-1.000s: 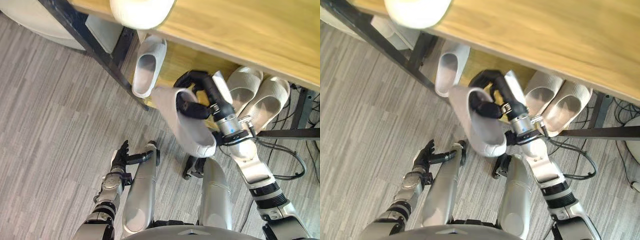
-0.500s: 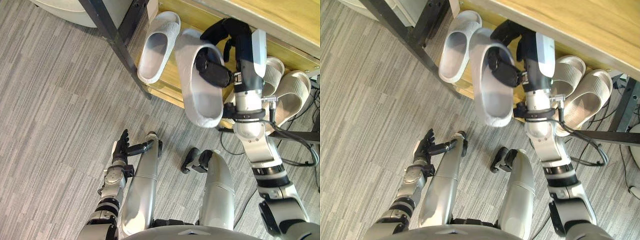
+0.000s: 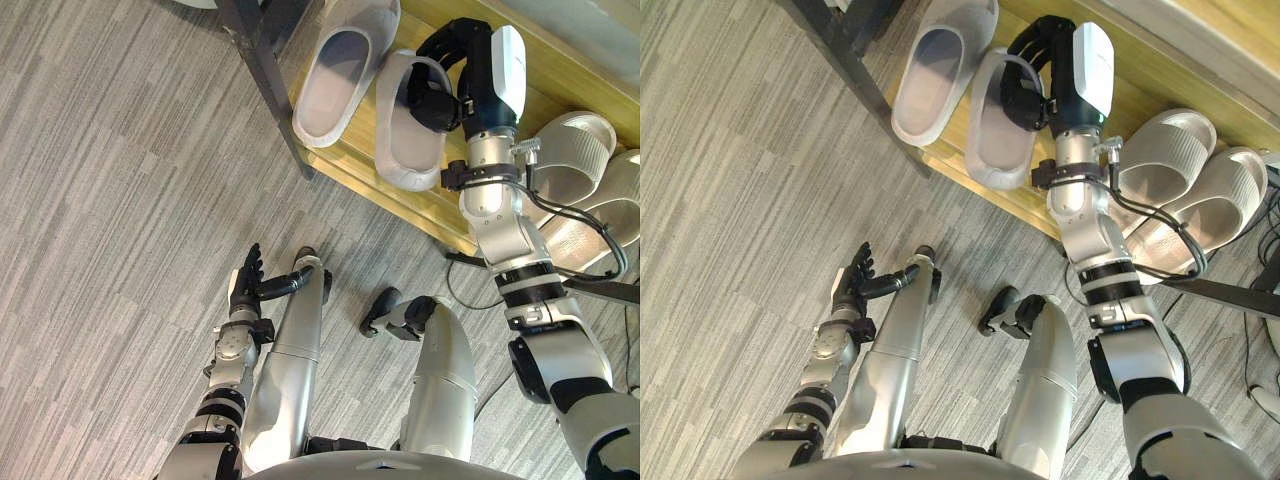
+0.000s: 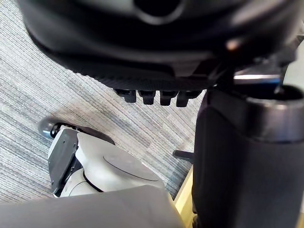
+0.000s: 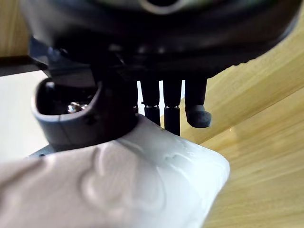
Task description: Organize the slippers on the shoe rack
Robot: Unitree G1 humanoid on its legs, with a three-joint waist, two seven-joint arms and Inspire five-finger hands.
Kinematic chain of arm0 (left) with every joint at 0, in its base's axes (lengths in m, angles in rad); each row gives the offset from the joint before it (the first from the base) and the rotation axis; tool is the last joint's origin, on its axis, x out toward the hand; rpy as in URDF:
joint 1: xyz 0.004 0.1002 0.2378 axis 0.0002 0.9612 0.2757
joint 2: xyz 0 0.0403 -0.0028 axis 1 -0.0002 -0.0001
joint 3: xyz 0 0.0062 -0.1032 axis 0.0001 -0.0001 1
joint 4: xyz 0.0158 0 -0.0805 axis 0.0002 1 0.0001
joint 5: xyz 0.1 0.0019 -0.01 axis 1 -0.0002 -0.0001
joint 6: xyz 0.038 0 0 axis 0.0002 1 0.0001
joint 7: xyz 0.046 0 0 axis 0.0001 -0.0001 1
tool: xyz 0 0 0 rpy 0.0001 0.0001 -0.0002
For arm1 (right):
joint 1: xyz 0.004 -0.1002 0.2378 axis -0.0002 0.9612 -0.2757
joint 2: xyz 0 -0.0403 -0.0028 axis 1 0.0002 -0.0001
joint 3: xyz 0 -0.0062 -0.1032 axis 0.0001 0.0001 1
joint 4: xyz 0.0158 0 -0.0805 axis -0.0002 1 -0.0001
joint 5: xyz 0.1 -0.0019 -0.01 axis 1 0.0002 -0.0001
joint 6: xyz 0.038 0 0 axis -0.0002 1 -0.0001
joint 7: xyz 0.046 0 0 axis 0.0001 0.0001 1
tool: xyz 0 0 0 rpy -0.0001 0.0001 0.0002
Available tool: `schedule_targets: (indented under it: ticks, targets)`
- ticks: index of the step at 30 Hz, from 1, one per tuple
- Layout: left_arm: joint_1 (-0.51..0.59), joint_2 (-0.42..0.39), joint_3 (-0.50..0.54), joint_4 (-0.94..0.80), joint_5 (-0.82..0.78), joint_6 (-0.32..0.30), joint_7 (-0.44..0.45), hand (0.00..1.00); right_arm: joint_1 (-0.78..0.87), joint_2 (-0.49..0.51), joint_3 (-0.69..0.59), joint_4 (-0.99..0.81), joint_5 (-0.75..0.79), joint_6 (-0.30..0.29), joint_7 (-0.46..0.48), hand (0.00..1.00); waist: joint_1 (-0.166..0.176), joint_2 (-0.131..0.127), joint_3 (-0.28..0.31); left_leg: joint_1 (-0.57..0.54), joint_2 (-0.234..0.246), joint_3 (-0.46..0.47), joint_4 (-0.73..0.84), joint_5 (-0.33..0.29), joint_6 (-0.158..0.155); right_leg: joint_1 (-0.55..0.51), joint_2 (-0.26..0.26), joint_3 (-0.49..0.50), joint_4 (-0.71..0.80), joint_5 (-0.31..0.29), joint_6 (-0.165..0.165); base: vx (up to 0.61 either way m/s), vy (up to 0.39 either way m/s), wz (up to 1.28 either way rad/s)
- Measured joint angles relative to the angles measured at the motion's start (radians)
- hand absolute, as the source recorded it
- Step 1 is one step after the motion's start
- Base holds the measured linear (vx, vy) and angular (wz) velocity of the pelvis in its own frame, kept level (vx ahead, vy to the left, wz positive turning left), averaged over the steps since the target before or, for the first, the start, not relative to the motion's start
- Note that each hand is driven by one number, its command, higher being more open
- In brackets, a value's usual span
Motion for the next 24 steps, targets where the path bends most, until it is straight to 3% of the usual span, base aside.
schedule_targets:
  ticks: [13, 20, 24]
  targets:
    - [-0.027, -0.002, -0.021, 0.01, -0.01, 0.006, 0.054, 1.0, -0.051, 0.046, -0.015, 0.065, 0.021, 0.066, -0.08, 1.0, -0.002, -0.012, -0.003, -0.022, -0.011, -0.01, -0.001, 0.004, -0.006, -0.014, -0.011, -0.014, 0.009, -0.013, -0.002, 0.01, 0.032, 0.04]
    - [-0.028, 0.001, -0.02, 0.012, -0.009, 0.047, 0.06, 1.0, 0.119, 0.109, -0.027, -0.08, 0.02, 0.064, -0.086, 1.0, -0.006, -0.018, -0.006, 0.025, -0.006, -0.007, -0.006, 0.003, -0.006, 0.029, -0.008, -0.012, 0.004, -0.017, 0.002, -0.01, 0.041, -0.01]
    - [-0.026, 0.011, -0.019, 0.021, -0.009, 0.051, 0.066, 1.0, 0.215, 0.163, -0.053, -0.152, 0.019, 0.062, -0.086, 1.0, -0.007, -0.033, -0.015, 0.048, -0.001, 0.0, -0.019, 0.002, -0.006, 0.046, -0.005, -0.007, -0.004, -0.017, 0.002, -0.01, 0.028, -0.03]
